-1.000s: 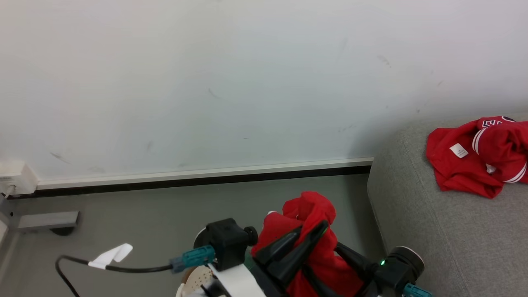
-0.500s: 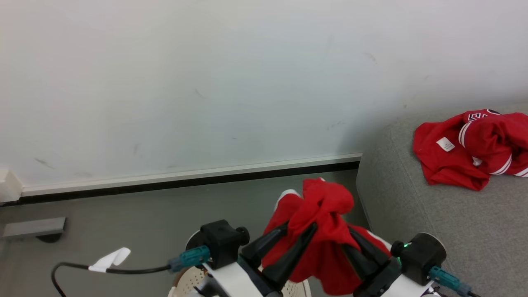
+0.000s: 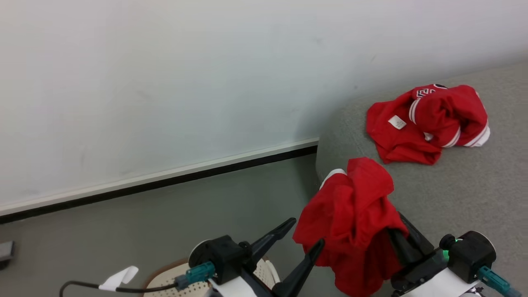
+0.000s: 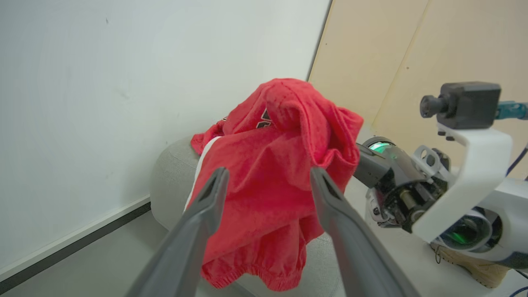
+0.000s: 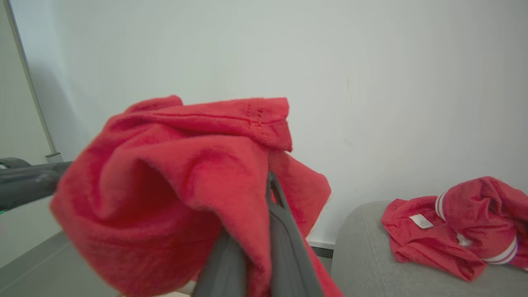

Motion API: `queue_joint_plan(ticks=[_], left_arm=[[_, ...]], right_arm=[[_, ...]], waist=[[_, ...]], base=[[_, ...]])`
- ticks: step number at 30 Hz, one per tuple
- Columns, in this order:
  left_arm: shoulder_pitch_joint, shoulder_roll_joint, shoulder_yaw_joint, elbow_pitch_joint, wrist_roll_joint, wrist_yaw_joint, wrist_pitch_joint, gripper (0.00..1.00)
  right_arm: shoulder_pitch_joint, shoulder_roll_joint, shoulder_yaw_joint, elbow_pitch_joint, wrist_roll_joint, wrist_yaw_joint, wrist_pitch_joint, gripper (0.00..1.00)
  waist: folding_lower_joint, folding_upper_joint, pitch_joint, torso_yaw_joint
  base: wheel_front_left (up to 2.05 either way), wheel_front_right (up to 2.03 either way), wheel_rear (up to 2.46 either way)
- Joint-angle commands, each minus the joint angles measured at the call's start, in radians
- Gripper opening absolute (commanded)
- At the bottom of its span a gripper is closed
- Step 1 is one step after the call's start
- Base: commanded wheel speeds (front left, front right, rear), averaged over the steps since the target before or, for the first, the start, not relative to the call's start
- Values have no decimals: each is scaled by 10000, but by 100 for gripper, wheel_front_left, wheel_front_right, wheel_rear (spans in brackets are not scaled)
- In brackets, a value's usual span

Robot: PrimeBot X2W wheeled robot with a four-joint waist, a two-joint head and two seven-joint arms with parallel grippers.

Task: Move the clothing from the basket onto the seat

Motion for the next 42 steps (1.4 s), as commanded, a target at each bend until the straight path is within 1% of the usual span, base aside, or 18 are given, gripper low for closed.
queue_joint_plan(ticks=[1,8,15,18,22,25,27,29,33,35,37,42], left_arm=[[104,-39,4,71,95,-4,-148,100],[-45,-96,-143,333,190,-45,-248,100],[-252,-95,-195,446,279,-108,-199,100],[-451,-83,-201,409,335,-120,-131,100],[-860,-135,-65,322,388,-47,-20,100],[-1214,-190,-8,324,494,-65,18,100],[-1445,-211,-14,322,522,-113,87,100],[-1732,-201,-14,282,633,-129,198,100],[-2221,-138,27,242,811,-211,315,100],[-2445,-108,141,184,847,-108,357,100],[-2618,-77,200,174,960,-48,345,100],[-2937,-210,182,115,1120,-55,278,100]], right_arm=[[190,5,-212,-72,-101,3,2,0],[537,-33,-983,-353,-230,3,1,0],[675,69,-1638,-629,-256,3,1,0],[548,117,-2003,-755,-286,3,1,0],[65,501,-2917,-655,-510,3,2,0],[-621,740,-3658,-339,-798,3,1,0],[-1222,963,-4150,-117,-730,3,1,0],[-1900,800,-4581,115,-1004,3,-1,0],[-3518,583,-5582,792,-1201,3,1,0],[-4452,362,-6037,1179,-1446,3,1,0],[-5363,53,-6390,1624,-1772,3,2,0],[-7599,-1261,-7471,3113,-2429,3,274,0]], waist=[[0,0,160,-480],[0,0,492,-1358],[0,0,832,-1670],[0,0,1164,-1614],[0,0,1897,-1368],[0,0,2478,-1093],[0,0,2881,-876],[0,0,3387,-624],[0,0,4294,-102],[0,0,4784,121],[0,0,5159,327],[0,0,5811,922]], base=[[0,0,0],[0,0,0],[0,0,0],[0,0,0],[0,0,0],[0,0,0],[0,0,0],[0,0,0],[0,0,0],[0,0,0],[0,0,0],[0,0,0]])
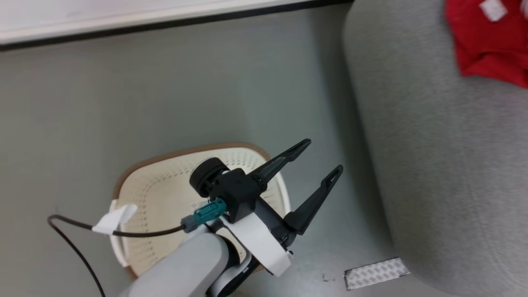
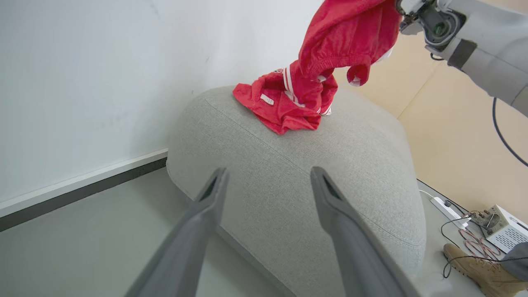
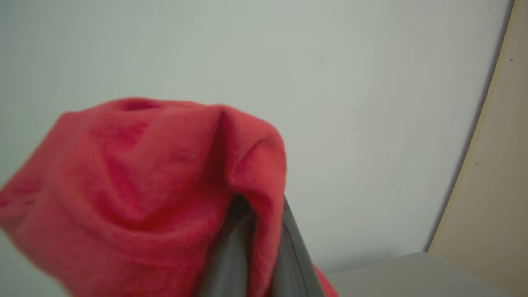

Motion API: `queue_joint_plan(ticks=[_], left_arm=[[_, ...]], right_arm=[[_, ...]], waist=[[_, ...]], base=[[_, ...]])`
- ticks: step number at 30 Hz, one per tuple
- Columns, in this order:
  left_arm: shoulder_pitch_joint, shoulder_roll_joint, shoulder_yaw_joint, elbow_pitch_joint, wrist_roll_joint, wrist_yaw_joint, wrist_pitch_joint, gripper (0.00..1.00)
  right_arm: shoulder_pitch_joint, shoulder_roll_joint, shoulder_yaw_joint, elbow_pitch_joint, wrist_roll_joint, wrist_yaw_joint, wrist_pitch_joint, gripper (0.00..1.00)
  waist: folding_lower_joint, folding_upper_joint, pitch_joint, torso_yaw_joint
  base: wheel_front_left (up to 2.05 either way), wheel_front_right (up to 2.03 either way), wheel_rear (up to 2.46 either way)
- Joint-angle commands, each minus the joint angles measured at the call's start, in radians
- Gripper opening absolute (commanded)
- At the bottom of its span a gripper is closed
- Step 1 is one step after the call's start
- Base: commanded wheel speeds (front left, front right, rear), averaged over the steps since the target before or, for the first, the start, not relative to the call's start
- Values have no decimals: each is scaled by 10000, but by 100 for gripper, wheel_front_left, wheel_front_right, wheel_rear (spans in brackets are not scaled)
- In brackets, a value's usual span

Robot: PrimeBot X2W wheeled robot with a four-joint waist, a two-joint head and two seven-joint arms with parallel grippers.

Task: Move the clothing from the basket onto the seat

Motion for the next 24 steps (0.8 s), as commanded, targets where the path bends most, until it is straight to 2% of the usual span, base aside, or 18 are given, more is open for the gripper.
queue_joint_plan(ticks=[1,5,8,11,14,15,17,18,19,24], left_arm=[[-123,-2,9,1,118,22,-42,100],[-245,-84,-47,0,233,60,-120,100],[-223,5,-44,-78,289,113,-99,100],[-50,112,-45,-168,285,197,-11,100],[57,269,-30,-273,227,277,75,100],[92,306,1,-313,186,312,89,100],[157,378,26,-384,156,386,159,100],[175,392,32,-419,137,414,178,100],[175,394,32,-457,122,441,206,100],[284,490,259,-488,-45,644,137,100]], right_arm=[[-331,-174,-191,239,-128,1,84,0],[-1236,-1244,-1283,1386,-815,-1,403,0],[-1560,-1673,-2235,2410,-1419,1,544,0],[-1517,-1606,-3084,3361,-2089,1,397,0],[-1263,-1082,-3742,3970,-2931,1,202,0],[-1198,-795,-3840,4138,-3161,1,167,8],[-1147,-330,-4208,4300,-3691,-1,101,40],[-1120,-149,-4359,4290,-3997,-1,47,84],[-1061,39,-4471,4242,-4303,-1,7,100],[-879,757,-4650,3896,-5595,-1,-95,100]], waist=[[-3,-1,578,644],[-3,-1,818,1085],[-3,-1,946,1323],[-3,-1,984,1425],[-3,-1,1011,1412],[-3,-1,997,1385],[-3,-1,948,1321],[-3,-1,903,1295],[-3,-1,854,1277],[-3,-1,526,1065]], base=[[0,0,0],[0,0,0],[0,0,0],[0,0,0],[0,0,0],[0,0,0],[0,0,0],[0,0,0],[0,0,0],[0,0,0]])
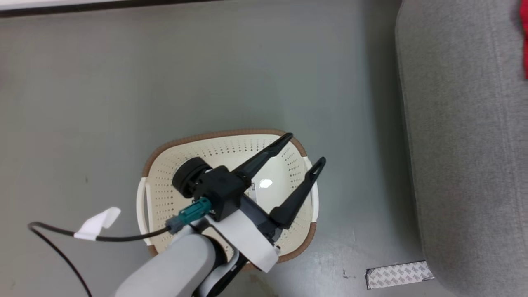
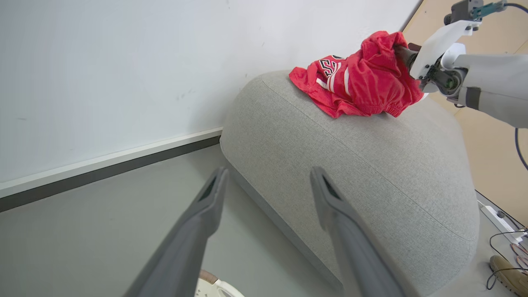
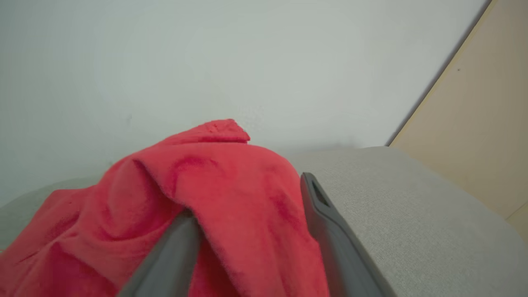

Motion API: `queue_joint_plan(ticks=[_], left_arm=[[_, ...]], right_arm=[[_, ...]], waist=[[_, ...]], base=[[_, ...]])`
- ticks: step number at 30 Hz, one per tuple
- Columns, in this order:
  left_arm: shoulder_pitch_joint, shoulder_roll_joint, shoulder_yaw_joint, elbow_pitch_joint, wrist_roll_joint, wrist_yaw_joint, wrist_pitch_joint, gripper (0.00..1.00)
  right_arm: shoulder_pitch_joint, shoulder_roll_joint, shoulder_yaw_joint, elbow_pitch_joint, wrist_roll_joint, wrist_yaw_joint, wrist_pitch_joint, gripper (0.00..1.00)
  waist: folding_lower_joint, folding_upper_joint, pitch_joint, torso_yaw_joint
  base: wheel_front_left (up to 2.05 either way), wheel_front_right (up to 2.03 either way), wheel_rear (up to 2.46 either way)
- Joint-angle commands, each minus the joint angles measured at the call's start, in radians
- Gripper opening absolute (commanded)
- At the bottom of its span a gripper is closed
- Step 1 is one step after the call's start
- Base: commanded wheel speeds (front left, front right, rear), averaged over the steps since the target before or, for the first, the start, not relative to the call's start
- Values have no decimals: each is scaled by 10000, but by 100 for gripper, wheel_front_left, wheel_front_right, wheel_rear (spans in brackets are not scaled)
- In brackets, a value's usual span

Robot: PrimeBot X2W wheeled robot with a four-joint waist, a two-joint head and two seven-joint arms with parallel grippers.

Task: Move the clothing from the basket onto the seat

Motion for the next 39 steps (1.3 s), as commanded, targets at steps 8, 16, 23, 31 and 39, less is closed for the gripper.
queue_joint_plan(ticks=[8,16,23,31,39], left_arm=[[598,170,304,259,-509,142,-447,100],[1251,361,654,906,-775,328,-971,100],[2156,553,1069,1420,-1118,519,-1312,100],[3324,502,1923,1916,-1193,956,-1478,100],[5182,260,3652,2128,-771,1303,-1481,100]], right_arm=[[1246,-97,1106,-247,29,-1,-179,100],[3628,39,2983,-1424,1517,-1,-256,100],[6056,844,4205,-3550,2681,-1,-262,100],[8088,1612,5459,-5319,3286,-1,-251,100],[9480,2474,6488,-6323,3269,-1,-252,100]], waist=[[-1,0,-1016,-477],[-1,0,-2097,-737],[-1,0,-3281,-632],[-1,0,-4544,-157],[-1,0,-5802,270]], base=[[0,0,0],[0,0,0],[0,0,0],[0,0,0],[0,0,0]])
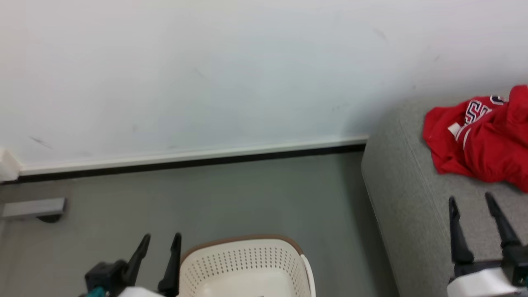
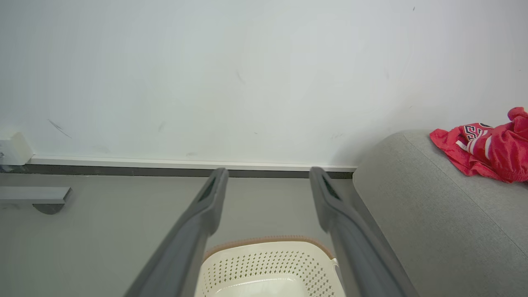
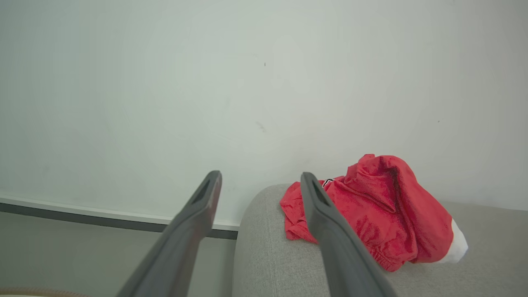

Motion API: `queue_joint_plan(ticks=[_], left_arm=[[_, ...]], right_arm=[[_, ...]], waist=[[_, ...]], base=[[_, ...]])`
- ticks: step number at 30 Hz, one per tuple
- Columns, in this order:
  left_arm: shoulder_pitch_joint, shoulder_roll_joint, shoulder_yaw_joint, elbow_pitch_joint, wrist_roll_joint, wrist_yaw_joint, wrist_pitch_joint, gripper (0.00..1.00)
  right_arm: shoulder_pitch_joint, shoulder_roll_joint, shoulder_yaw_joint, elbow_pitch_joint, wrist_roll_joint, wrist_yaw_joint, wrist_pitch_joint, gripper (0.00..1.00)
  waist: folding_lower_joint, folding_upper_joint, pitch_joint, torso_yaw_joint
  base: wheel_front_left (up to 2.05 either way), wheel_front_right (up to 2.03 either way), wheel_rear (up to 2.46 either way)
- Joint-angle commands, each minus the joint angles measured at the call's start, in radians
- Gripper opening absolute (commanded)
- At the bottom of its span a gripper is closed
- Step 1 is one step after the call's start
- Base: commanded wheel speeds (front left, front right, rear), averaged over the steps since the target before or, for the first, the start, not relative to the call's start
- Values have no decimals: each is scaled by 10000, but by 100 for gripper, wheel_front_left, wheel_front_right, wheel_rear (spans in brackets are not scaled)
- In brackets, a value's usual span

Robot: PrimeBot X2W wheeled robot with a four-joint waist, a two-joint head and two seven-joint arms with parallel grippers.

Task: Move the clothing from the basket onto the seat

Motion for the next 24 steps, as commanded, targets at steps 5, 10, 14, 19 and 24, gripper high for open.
queue_joint_plan(ticks=[5,10,14,19,24], left_arm=[[952,-419,1041,84,603,43,-1,100],[1635,-923,2210,225,1315,-154,-1,100],[1925,-1291,2800,444,1839,-687,-2,100],[2023,-1688,3363,570,2404,-1158,-2,100],[1905,-1951,3635,600,2625,-1685,1,0]], right_arm=[[893,220,162,-186,2,-1,3,100],[1513,265,560,-81,168,-1,3,100],[1851,253,735,52,599,-1,2,100],[2039,257,962,268,931,-1,1,100],[1916,282,1124,298,953,0,0,0]], waist=[[3,0,-662,465],[3,0,-923,641],[3,0,-1064,763],[3,0,-1087,838],[3,0,-1054,839]], base=[[0,0,0],[0,0,0],[0,0,0],[0,0,0],[0,0,0]])
